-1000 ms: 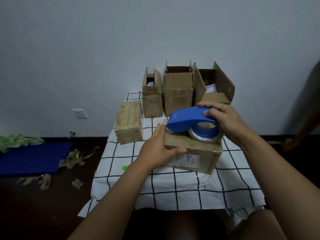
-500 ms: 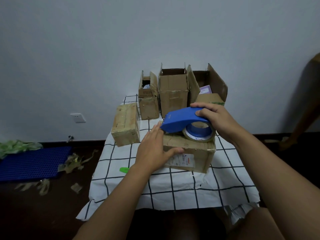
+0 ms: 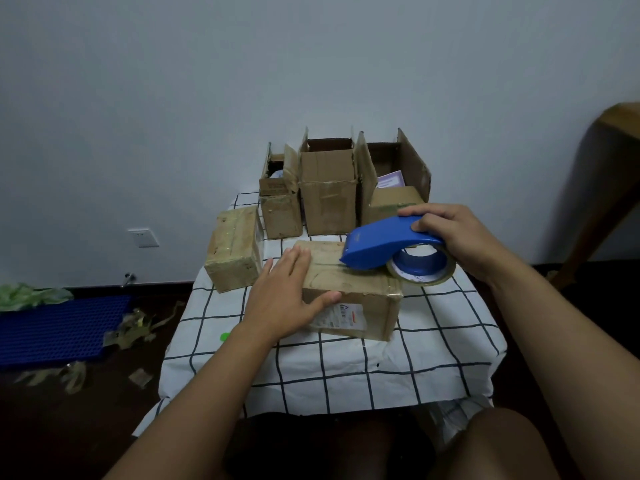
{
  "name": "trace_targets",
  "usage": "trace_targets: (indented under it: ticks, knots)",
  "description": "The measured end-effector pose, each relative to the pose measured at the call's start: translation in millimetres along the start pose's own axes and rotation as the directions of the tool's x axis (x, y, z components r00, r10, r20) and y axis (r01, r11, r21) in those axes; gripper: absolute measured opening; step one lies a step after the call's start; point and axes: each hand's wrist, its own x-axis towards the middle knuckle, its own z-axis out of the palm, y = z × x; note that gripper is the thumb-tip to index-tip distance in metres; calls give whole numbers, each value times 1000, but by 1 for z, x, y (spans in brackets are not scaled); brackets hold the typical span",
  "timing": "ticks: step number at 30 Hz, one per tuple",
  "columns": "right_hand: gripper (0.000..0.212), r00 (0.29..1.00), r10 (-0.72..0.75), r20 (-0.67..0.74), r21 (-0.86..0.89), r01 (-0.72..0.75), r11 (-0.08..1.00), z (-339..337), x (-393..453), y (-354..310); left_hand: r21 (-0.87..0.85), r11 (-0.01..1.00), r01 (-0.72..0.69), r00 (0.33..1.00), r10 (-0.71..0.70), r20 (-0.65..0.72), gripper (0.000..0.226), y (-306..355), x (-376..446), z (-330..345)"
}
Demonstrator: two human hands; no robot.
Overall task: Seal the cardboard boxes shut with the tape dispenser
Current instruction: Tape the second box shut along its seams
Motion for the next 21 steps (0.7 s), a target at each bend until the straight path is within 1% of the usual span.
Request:
trace_targets:
  ticks: [7, 10, 14, 16, 21]
  knots:
    - [26, 1000, 13, -6, 32, -13, 999, 2, -1, 0, 68, 998, 14, 999, -16, 28, 120, 12, 2, -6]
    - [27, 1000, 14, -20, 40, -14, 999, 1, -2, 1, 91, 995, -27, 1000, 25, 16, 122, 20, 7, -7]
    - [26, 999, -2, -37, 49, 3, 999, 0, -2, 5, 79, 993, -93, 996, 91, 22, 120, 26, 10, -4]
    - [31, 999, -9, -39, 49, 11, 999, 2, 0, 6, 73, 993, -92, 996, 91, 18, 117, 26, 8, -2]
    - [30, 999, -19, -30, 37, 20, 999, 6, 3, 3, 89, 992, -92, 995, 89, 35, 110, 25, 9, -3]
